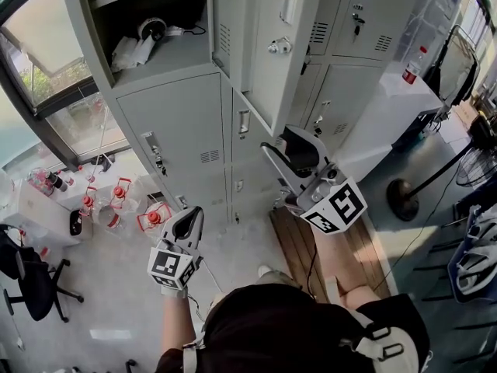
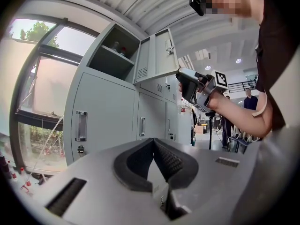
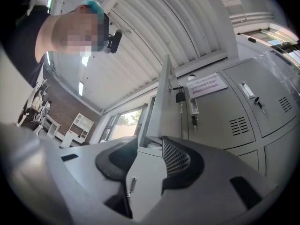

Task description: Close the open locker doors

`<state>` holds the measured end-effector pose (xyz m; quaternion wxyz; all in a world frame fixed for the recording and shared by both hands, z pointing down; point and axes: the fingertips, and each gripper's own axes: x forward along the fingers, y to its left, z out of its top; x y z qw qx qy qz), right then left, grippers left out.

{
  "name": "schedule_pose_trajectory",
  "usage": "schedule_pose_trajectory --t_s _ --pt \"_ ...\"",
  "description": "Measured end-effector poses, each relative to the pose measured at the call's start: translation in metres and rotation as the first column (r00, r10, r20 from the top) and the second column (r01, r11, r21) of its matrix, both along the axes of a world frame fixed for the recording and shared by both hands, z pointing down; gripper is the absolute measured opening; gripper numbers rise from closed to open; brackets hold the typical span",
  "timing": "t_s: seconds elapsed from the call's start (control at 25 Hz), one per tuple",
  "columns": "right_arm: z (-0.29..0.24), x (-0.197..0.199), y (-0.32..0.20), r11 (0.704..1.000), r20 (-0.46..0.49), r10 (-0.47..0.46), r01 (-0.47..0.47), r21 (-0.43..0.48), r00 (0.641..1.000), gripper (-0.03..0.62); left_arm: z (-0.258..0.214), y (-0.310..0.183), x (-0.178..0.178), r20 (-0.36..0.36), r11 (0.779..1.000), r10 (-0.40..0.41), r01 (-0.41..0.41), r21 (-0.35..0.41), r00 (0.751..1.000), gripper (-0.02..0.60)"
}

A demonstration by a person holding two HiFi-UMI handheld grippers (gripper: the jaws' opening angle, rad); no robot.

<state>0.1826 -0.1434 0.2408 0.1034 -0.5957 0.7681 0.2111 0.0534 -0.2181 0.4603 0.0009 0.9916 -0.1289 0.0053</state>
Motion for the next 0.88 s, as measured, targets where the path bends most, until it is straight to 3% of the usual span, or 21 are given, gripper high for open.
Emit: schedule_pose_trajectory --t_s 0.88 --pt "-0.013 -0.074 -0.028 0.998 0.039 -0.02 0.018 0.053 0.999 0.135 0.012 -0.02 -0.115 0.003 0.995 -0.103 0.103 -0.003 0.995 0.008"
